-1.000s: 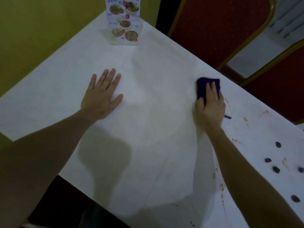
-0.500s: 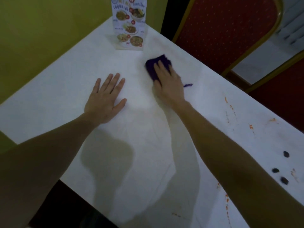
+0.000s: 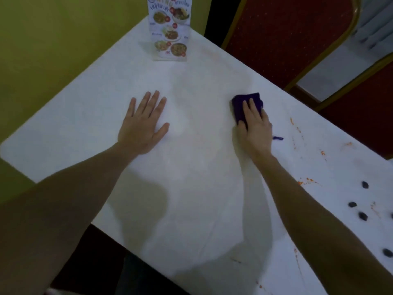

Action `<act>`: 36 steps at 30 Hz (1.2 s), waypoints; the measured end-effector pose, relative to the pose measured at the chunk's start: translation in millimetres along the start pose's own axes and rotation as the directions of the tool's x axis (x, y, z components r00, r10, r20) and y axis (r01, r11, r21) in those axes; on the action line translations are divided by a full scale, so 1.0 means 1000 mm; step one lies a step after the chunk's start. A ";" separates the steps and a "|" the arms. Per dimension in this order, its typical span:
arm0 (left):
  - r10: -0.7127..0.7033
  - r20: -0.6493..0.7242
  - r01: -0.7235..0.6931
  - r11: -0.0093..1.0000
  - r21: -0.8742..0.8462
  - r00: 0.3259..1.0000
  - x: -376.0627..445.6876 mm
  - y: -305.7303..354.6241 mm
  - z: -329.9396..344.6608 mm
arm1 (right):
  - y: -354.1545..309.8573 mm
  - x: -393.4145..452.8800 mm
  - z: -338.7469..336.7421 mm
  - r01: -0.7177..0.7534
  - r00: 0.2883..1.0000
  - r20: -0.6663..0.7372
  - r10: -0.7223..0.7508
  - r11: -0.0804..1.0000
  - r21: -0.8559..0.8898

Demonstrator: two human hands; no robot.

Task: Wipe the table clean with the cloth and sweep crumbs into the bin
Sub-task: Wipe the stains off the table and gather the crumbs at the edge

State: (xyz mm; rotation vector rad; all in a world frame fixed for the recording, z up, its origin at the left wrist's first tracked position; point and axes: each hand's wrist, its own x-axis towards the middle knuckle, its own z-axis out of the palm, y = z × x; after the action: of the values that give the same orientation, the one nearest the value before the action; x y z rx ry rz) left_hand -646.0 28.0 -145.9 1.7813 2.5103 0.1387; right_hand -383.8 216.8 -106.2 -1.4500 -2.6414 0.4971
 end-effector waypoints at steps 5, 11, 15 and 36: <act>-0.005 0.010 0.005 1.000 -0.001 1.000 -0.001 0.002 0.000 | -0.075 -0.032 0.032 0.198 0.979 0.043 -0.201 0.979 0.055; 0.000 0.049 -0.001 1.000 0.018 0.999 -0.001 0.002 -0.005 | -0.066 -0.161 0.037 0.189 0.978 0.091 -0.188 0.982 -0.004; 0.017 0.065 -0.017 1.000 0.002 0.998 0.000 -0.001 -0.005 | -0.021 -0.182 0.021 -0.070 0.997 0.018 0.071 0.996 -0.054; 0.249 0.142 -0.233 0.965 -0.119 0.958 -0.008 0.014 -0.015 | -0.102 -0.292 0.064 -0.244 0.958 -0.140 0.249 0.968 0.051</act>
State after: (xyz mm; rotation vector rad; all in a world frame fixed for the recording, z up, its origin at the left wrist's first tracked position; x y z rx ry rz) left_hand -632.2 24.5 -129.6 1.9675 2.1359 0.1287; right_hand -321.1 -92.7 -110.4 -1.7447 -2.3433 0.4345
